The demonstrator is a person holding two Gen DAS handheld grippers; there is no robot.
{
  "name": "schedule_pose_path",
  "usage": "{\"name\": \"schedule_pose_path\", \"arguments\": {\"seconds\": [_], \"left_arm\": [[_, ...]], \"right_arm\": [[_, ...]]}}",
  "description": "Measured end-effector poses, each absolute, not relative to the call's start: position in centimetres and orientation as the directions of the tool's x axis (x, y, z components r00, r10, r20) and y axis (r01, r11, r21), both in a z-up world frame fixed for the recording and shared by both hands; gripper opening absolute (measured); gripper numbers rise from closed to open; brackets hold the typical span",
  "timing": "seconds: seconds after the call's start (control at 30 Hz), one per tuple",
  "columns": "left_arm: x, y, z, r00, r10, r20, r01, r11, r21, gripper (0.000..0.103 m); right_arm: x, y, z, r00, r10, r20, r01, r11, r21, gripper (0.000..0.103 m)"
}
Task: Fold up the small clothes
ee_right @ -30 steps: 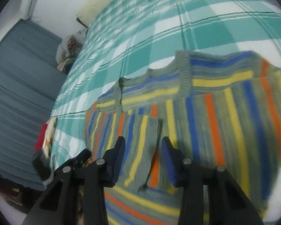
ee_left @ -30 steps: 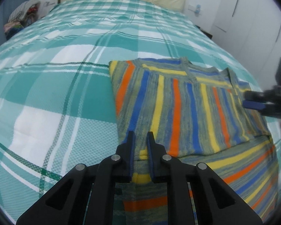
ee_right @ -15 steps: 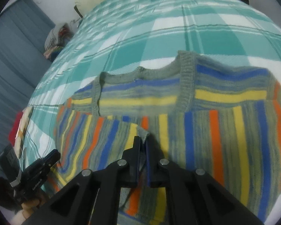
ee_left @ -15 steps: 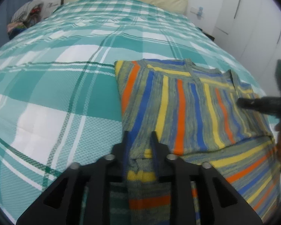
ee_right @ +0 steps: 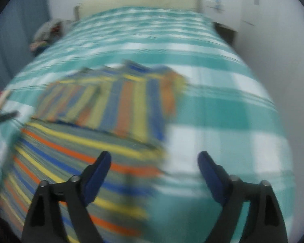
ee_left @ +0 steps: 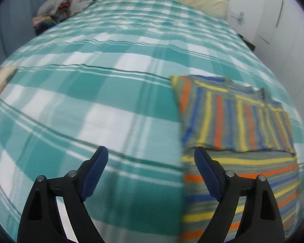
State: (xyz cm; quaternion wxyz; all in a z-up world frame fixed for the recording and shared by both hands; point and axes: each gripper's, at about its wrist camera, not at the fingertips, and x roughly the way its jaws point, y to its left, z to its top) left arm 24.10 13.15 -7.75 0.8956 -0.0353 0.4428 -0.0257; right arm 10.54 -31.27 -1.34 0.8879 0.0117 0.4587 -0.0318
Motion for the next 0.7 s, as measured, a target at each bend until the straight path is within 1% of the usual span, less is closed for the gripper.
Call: {"name": "schedule_pose_path", "arguments": {"seconds": [0.1,0.2,0.27,0.3,0.33,0.4,0.47,0.6,0.7], "left_arm": [[23.8,15.4,-9.7,0.618,-0.046,-0.785,-0.021,0.997,-0.075,0.088],[23.9,17.7,-12.6,0.596,-0.030,-0.802,-0.081,0.992,-0.098,0.089],[24.0,18.4,-13.8,0.604,-0.044,-0.796,-0.097,0.987,-0.129,0.094],[24.0,18.2,-13.8,0.609,-0.057,-0.791,-0.077,0.988,-0.131,0.101],[24.0,17.8,-13.9,0.607,-0.054,-0.793,-0.064,0.991,-0.117,0.103],[24.0,17.1,-14.2,0.609,-0.021,-0.793,-0.056,0.996,-0.070,0.103],[23.9,17.2,-14.2,0.612,-0.020,-0.791,-0.057,0.996,-0.070,0.103],[23.8,17.1,-14.1,0.616,-0.008,-0.788,-0.058,0.997,-0.056,0.103],[23.9,17.1,-14.1,0.626,-0.012,-0.780,-0.058,0.996,-0.062,0.103]], "right_arm": [[7.7,-34.8,-2.8,0.564,-0.147,-0.813,0.187,0.981,-0.048,0.088],[6.3,-37.1,-3.4,0.560,-0.194,-0.806,0.269,0.962,-0.044,0.089],[6.0,-37.3,-4.3,0.557,-0.241,-0.795,0.274,0.957,-0.097,0.089],[5.9,-37.4,-4.8,0.553,-0.245,-0.796,0.266,0.958,-0.110,0.090],[5.9,-37.4,-5.3,0.556,-0.244,-0.795,0.261,0.959,-0.112,0.091],[6.0,-37.2,-5.6,0.569,-0.254,-0.782,0.269,0.956,-0.114,0.097],[6.3,-37.2,-6.0,0.567,-0.254,-0.784,0.278,0.954,-0.108,0.102],[6.1,-37.9,-6.6,0.566,-0.210,-0.797,0.282,0.958,-0.052,0.103],[6.0,-37.8,-6.7,0.571,-0.213,-0.792,0.282,0.958,-0.054,0.103]]}}
